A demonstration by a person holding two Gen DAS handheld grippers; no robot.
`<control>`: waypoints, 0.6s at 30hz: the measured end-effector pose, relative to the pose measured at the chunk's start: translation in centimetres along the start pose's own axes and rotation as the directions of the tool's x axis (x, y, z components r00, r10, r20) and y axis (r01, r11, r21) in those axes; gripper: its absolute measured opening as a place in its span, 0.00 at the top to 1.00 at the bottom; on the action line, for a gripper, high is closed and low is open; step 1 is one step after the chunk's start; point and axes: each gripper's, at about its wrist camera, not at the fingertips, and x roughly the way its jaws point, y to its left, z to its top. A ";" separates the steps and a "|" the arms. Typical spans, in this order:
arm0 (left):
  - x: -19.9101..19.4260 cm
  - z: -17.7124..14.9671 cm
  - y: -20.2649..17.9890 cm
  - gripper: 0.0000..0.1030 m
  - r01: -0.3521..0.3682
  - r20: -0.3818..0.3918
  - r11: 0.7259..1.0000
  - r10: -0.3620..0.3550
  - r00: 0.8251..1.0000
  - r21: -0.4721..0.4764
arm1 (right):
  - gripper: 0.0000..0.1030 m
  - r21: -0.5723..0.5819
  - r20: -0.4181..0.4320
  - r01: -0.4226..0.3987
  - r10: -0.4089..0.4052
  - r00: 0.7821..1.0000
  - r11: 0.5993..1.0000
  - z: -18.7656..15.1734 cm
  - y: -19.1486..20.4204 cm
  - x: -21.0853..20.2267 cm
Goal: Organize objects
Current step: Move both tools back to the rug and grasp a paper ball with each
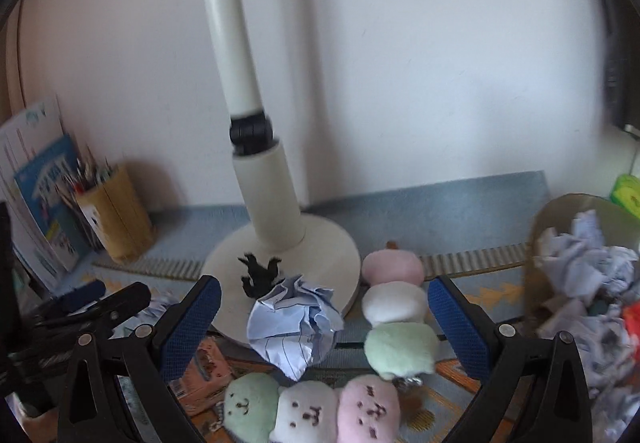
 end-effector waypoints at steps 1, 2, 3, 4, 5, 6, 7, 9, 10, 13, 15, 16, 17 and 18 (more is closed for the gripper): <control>0.4 0.0 -0.4 0.01 0.002 -0.019 1.000 -0.001 1.000 0.017 | 0.00 0.002 -0.005 -0.012 0.012 1.000 1.000 -0.1 0.1 0.7; 0.8 -0.1 -0.7 0.01 0.001 -0.028 1.000 0.000 1.000 0.032 | 0.00 0.018 -0.004 -0.024 0.024 1.000 1.000 -0.5 0.0 1.4; 1.1 -0.3 -0.7 0.01 -0.002 -0.028 0.999 0.003 1.000 0.033 | 0.00 0.041 0.001 -0.023 0.023 1.000 0.999 -0.8 -0.2 1.7; 1.3 -0.6 -0.6 0.01 -0.005 -0.033 1.000 0.006 0.999 0.031 | 0.00 0.062 -0.004 -0.029 0.029 1.000 0.998 -1.1 -0.2 2.1; 1.8 -0.8 -0.4 0.01 -0.014 -0.054 0.999 0.015 0.998 0.030 | 0.00 0.081 -0.040 -0.034 0.037 0.999 0.996 -1.2 -0.4 2.6; 2.5 -1.0 -0.2 0.01 -0.037 -0.095 0.999 0.039 0.995 0.023 | 0.00 0.084 -0.058 -0.049 0.054 0.997 0.995 -1.2 -0.5 2.7; 2.7 -1.1 0.0 0.01 -0.046 -0.109 0.999 0.047 0.993 0.013 | 0.00 0.081 -0.045 -0.060 0.064 0.997 0.995 -1.1 -0.5 2.5; 2.6 -1.0 0.6 0.01 -0.045 -0.111 0.999 0.043 0.993 -0.016 | 0.00 0.071 -0.004 -0.022 0.022 1.000 0.997 -1.2 -0.6 1.8; 2.5 -1.1 0.9 0.01 -0.041 -0.105 0.999 0.038 0.994 -0.031 | 0.00 0.067 -0.002 -0.017 0.017 1.000 0.998 -1.2 -0.7 1.8; 2.3 -1.2 1.3 0.01 -0.043 -0.108 0.998 0.037 0.993 -0.055 | 0.00 0.085 -0.016 -0.019 0.021 1.000 0.996 -1.5 -1.2 2.2; 2.4 -1.3 1.4 0.01 -0.032 -0.115 0.998 0.025 0.993 -0.060 | 0.00 0.107 -0.040 -0.035 0.040 0.998 0.994 -1.5 -1.4 2.6; 2.5 -1.3 1.4 0.01 -0.028 -0.121 0.998 0.021 0.992 -0.063 | 0.00 0.112 -0.039 -0.037 0.041 0.998 0.993 -1.5 -1.5 2.6; 2.6 -1.3 1.4 0.01 -0.024 -0.128 0.998 0.015 0.992 -0.066 | 0.00 0.115 -0.036 -0.039 0.044 0.998 0.993 -1.5 -1.6 2.6; 2.7 -1.3 1.5 0.01 -0.019 -0.135 0.997 0.009 0.991 -0.071 | 0.00 0.116 -0.037 -0.044 0.049 0.998 0.992 -1.5 -1.7 2.6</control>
